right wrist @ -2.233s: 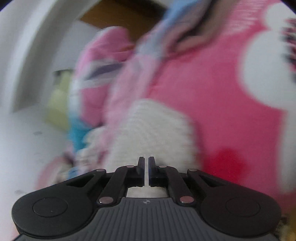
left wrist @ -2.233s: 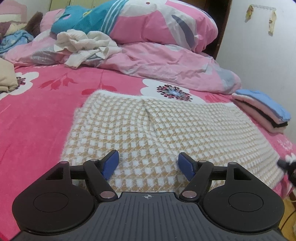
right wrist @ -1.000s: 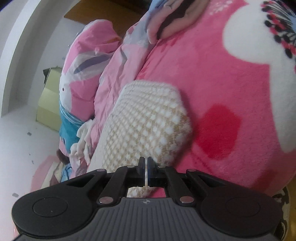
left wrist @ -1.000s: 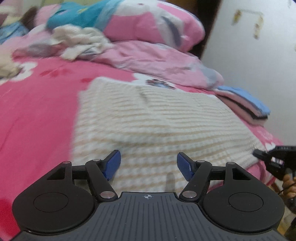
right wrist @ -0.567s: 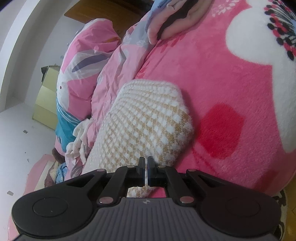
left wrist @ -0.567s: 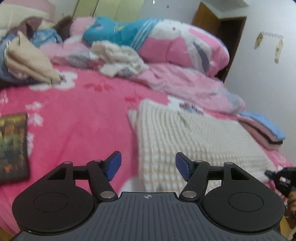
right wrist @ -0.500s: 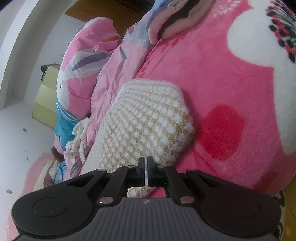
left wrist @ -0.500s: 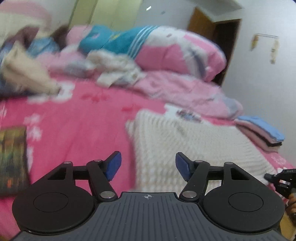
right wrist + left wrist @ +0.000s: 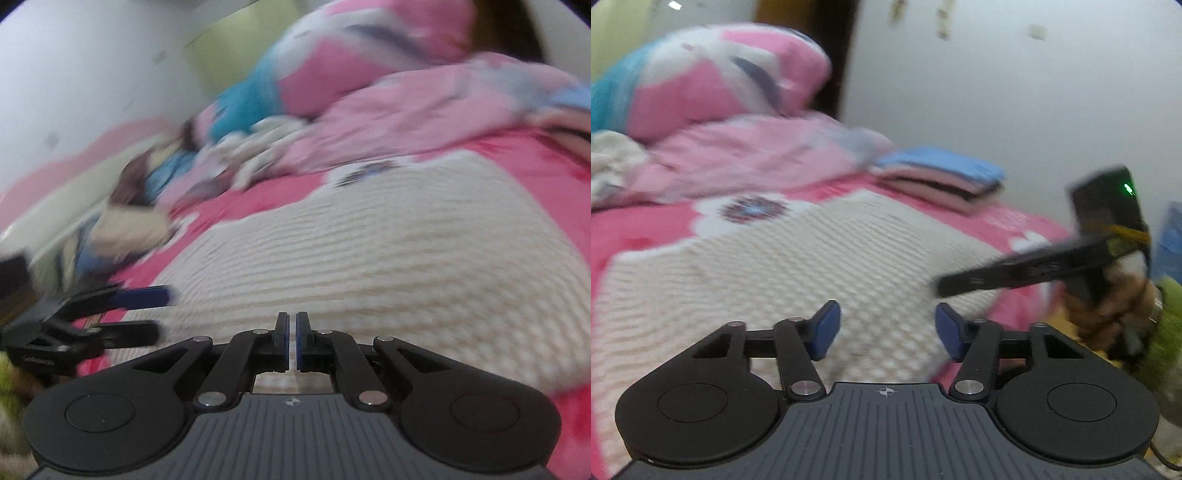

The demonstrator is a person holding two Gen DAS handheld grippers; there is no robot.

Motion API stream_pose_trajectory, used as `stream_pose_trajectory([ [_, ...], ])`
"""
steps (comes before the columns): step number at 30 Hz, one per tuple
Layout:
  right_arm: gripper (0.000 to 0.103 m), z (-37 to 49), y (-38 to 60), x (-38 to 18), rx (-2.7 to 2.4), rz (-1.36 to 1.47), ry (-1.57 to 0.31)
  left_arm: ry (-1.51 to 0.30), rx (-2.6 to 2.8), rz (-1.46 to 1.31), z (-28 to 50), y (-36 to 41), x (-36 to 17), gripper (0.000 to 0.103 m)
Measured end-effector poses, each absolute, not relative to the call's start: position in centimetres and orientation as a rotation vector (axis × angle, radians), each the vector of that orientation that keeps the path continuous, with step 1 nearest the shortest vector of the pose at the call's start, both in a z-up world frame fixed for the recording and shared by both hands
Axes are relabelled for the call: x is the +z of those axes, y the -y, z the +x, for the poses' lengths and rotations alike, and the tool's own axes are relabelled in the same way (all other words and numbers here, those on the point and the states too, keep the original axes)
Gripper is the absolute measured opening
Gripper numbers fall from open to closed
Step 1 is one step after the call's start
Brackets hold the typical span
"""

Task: Fold clothes

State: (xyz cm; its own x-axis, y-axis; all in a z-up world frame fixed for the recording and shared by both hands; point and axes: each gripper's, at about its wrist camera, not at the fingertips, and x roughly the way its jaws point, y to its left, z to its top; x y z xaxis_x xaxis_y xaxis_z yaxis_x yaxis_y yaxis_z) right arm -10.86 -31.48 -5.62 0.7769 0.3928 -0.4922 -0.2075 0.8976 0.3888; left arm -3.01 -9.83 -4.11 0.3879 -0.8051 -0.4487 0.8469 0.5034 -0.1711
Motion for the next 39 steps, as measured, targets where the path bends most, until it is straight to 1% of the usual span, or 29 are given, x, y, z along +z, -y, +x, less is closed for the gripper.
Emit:
stream_pose_trajectory([
  [7,0.001,-9.0,30.5,-7.4,0.421,0.296,-0.669,-0.622,-1.133,0.130,-2.3,11.6,-6.7,0.045],
  [8,0.001,-9.1,30.9,-7.6,0.421,0.313,-0.668,-0.636,-1.125,0.137,-2.2,11.6,-7.1,0.042],
  [15,0.000,-10.7,34.8,-8.3,0.296,0.335,-0.678,-0.667,-1.062,0.061,-1.5,9.2,-7.9,0.033],
  [20,0.000,-12.3,39.5,-8.6,0.117,0.407,-0.656,-0.697,-0.987,0.009,-1.1,6.5,-8.1,0.033],
  [26,0.000,-14.3,44.0,-9.4,0.019,0.604,-0.577,-0.719,-0.869,-0.061,-1.2,2.1,-8.2,0.032],
  [33,0.001,-15.1,43.7,-8.4,-0.053,0.591,-0.523,-0.685,-0.779,-0.102,-2.2,-0.8,-6.8,0.031],
  [36,0.001,-14.8,42.3,-7.2,-0.002,0.537,-0.518,-0.628,-0.835,-0.091,-2.6,-0.3,-5.3,0.031],
  [39,0.001,-13.7,40.1,-6.6,0.081,0.487,-0.527,-0.612,-0.951,-0.104,-1.7,2.2,-4.7,0.031],
])
